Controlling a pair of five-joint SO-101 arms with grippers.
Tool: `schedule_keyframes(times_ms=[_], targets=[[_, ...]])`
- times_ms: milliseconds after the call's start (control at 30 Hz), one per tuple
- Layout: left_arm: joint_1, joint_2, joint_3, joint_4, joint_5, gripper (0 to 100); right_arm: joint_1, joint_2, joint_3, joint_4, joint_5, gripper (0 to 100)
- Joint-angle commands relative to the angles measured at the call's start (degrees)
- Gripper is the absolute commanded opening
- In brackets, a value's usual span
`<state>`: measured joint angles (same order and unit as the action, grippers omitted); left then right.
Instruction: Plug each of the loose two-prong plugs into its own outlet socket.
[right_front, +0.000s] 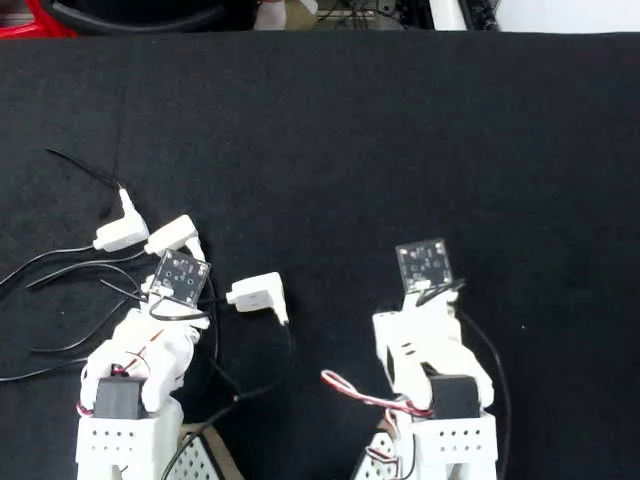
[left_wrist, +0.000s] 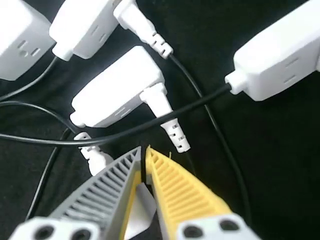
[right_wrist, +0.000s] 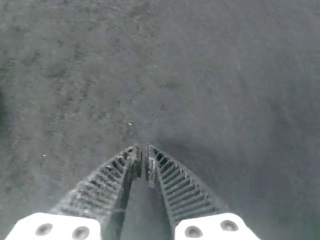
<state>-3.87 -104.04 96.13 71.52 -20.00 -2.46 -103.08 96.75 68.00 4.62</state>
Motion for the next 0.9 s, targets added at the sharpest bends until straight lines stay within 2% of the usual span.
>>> schedule_keyframes(times_ms=[0,333,867], targets=[[0.84,-0.09,1.27,0.35,-0.09,3,3.08,-1.89,-0.13,4.57,0.18,1.5],[1.1,-0.09,1.27,0.35,0.0,3,18.02,-1.89,-0.13,5.1,0.09,1.3],[1.01,-0.09,1.27,0.35,0.09,3,18.64,-1.89,-0.13,5.1,0.09,1.3]])
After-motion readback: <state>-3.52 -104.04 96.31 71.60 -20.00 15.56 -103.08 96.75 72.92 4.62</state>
